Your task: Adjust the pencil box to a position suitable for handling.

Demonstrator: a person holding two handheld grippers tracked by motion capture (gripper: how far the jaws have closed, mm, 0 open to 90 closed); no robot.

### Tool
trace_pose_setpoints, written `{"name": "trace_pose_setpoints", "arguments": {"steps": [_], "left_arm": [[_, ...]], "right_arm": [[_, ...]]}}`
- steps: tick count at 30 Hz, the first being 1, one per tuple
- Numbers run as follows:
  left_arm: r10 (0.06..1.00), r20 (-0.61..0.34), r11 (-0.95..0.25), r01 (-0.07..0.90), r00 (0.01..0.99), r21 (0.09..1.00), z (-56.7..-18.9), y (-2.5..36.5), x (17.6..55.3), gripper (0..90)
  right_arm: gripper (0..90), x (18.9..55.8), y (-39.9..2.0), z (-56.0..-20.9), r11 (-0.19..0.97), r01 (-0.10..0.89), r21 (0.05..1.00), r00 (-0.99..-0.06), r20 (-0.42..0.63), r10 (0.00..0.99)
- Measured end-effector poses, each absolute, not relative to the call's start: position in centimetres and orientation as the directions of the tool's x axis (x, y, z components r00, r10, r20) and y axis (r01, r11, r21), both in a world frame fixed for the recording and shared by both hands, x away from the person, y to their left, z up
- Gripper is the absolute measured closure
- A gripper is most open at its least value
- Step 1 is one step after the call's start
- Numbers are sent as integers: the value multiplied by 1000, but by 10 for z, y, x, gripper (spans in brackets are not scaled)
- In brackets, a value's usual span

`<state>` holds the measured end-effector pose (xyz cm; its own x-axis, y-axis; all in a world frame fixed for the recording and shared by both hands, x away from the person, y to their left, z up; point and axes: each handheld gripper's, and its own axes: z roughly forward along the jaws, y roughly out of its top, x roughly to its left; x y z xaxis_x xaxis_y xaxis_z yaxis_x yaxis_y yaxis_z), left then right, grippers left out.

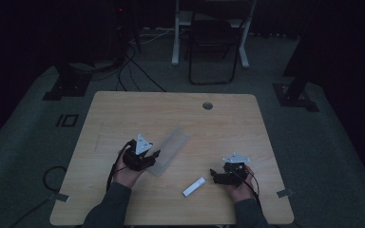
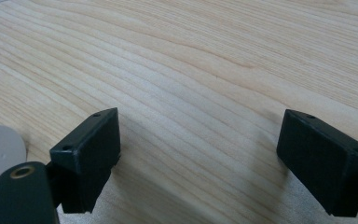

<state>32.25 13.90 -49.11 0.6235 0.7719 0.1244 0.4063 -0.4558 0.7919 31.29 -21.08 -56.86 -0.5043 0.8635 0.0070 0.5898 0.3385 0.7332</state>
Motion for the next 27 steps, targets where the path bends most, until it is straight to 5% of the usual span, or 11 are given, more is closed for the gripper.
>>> {"name": "trace_pose_setpoints", "arguments": {"steps": [11,27], "left_arm": [[767,129,-471,416,628,778,-497,132,335,583],[743,187,-528,391,643,754,-500,132,335,790]], "right_arm": [[132,313,-211,-569,340,590,733,-505,6,863],[133,313,-211,-568,340,590,732,-505,7,863]]}}
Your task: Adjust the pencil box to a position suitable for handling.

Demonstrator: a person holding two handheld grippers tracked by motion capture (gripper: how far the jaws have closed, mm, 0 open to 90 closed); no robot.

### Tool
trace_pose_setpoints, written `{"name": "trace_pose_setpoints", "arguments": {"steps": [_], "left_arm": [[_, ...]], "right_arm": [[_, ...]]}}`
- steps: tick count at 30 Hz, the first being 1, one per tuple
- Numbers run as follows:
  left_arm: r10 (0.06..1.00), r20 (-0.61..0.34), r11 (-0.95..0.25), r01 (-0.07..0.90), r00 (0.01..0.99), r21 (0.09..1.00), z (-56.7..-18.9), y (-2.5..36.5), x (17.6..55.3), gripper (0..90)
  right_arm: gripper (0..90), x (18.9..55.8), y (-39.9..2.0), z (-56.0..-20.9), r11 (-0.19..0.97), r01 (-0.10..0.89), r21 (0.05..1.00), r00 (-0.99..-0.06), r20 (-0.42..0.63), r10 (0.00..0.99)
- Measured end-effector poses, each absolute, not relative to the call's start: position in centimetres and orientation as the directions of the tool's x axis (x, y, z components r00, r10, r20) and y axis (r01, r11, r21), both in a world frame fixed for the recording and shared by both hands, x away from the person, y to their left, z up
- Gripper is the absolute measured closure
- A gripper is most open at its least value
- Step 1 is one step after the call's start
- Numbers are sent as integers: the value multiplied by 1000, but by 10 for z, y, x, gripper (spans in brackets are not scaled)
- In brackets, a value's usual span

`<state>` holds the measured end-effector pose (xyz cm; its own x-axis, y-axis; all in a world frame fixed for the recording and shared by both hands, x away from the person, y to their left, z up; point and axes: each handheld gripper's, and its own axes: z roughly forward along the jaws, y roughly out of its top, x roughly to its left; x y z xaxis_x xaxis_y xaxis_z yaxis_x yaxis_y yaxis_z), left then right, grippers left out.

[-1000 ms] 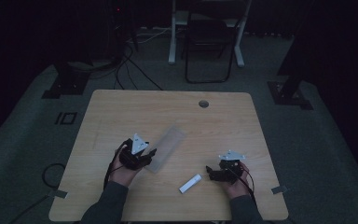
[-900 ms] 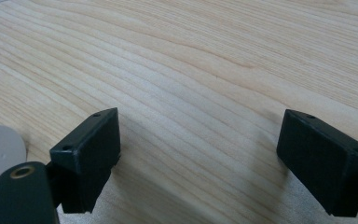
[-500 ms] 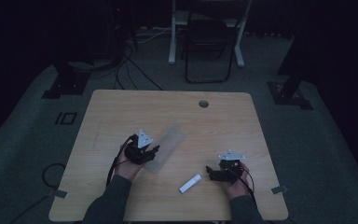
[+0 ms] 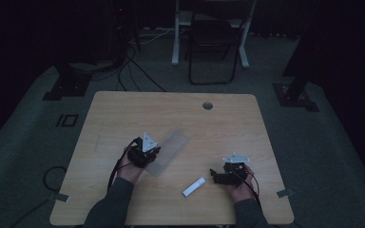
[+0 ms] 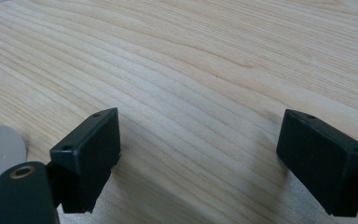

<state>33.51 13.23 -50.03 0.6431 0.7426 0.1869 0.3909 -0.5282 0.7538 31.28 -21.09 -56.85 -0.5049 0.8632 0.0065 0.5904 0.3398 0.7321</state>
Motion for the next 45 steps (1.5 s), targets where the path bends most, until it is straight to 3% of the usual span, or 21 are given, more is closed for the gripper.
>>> {"name": "trace_pose_setpoints", "arguments": {"steps": [14,31,45], "left_arm": [[663,184,-557,314,726,769,-503,133,311,803],[695,181,-540,339,696,771,-504,137,311,751],[704,158,-500,325,692,803,-495,141,303,614]], "right_arm": [[134,313,-211,-569,340,588,734,-506,6,863],[134,313,-211,-569,340,588,733,-506,6,862],[134,313,-211,-569,340,589,733,-506,6,863]]}}
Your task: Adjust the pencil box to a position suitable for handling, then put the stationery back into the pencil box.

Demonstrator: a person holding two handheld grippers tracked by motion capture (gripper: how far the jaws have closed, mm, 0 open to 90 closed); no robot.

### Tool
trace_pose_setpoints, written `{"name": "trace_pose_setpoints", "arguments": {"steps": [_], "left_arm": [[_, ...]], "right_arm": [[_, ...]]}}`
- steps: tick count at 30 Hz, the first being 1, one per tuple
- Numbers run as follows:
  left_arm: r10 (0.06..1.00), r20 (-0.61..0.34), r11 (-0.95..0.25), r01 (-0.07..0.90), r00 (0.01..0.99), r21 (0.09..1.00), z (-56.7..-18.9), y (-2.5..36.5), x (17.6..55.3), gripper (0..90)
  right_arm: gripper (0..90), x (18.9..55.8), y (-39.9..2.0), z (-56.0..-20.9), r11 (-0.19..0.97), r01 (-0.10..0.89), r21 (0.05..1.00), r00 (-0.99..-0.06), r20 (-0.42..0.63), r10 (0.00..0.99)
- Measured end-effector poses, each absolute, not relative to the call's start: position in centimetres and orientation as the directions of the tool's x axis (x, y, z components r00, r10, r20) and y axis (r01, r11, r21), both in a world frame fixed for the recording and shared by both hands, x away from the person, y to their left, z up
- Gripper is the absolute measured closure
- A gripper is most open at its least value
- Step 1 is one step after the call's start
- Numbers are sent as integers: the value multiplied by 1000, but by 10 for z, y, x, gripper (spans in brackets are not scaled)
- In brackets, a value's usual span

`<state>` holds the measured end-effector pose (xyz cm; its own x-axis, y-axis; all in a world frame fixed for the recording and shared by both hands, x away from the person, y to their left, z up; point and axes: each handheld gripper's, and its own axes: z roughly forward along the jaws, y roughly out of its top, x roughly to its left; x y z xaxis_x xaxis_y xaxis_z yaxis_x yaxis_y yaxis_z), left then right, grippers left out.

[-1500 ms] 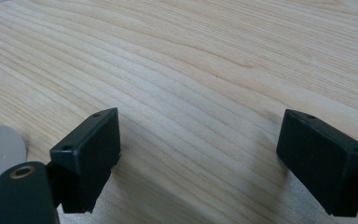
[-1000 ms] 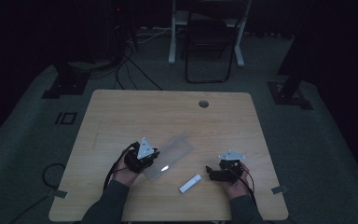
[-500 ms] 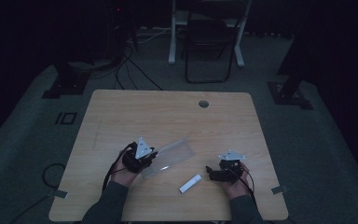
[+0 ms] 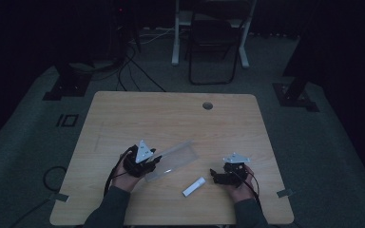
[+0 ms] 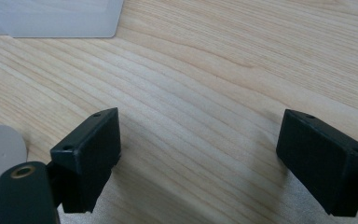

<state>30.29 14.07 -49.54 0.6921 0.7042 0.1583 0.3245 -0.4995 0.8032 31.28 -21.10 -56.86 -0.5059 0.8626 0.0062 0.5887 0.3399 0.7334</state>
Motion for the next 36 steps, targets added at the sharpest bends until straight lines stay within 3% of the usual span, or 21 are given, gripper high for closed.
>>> {"name": "trace_pose_setpoints", "arguments": {"steps": [14,36], "left_arm": [[674,189,-501,253,715,828,-476,133,287,596],[615,167,-515,233,770,825,-477,104,274,580]], "right_arm": [[134,313,-211,-569,340,589,734,-506,6,863],[134,313,-211,-569,340,588,734,-506,6,863]]}}
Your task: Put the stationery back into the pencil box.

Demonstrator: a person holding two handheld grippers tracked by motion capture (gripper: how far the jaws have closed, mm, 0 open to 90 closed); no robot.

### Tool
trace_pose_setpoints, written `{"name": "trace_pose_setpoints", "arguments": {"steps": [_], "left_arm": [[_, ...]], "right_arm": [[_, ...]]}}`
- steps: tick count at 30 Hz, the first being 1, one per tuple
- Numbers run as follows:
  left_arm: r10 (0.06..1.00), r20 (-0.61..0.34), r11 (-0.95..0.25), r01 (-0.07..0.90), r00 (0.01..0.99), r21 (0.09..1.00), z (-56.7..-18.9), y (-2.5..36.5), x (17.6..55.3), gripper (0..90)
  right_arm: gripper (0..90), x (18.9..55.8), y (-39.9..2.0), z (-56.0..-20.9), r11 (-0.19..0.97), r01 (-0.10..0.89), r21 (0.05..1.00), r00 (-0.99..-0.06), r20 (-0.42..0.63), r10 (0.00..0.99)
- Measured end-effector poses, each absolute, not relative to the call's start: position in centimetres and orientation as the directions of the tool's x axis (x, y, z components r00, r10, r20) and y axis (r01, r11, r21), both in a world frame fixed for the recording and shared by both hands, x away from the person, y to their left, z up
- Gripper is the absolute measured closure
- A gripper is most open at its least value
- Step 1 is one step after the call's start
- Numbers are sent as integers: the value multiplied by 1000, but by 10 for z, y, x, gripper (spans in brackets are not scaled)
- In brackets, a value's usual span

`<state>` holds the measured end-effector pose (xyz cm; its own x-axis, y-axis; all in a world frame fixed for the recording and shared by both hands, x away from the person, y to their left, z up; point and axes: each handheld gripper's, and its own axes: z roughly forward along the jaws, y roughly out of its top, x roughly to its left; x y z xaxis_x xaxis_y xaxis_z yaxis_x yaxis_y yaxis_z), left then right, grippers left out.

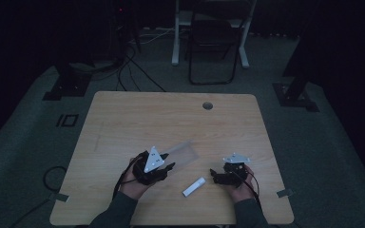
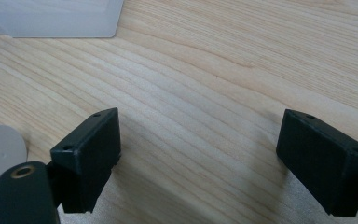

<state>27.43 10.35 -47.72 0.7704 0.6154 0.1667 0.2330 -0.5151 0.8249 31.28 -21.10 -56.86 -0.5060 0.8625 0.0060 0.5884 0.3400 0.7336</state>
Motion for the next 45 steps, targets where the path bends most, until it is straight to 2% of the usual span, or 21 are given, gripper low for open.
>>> {"name": "trace_pose_setpoints", "arguments": {"steps": [45], "left_arm": [[527,105,-560,251,843,790,-499,64,263,547]], "right_arm": [[134,313,-211,-569,340,588,734,-506,6,862]]}}
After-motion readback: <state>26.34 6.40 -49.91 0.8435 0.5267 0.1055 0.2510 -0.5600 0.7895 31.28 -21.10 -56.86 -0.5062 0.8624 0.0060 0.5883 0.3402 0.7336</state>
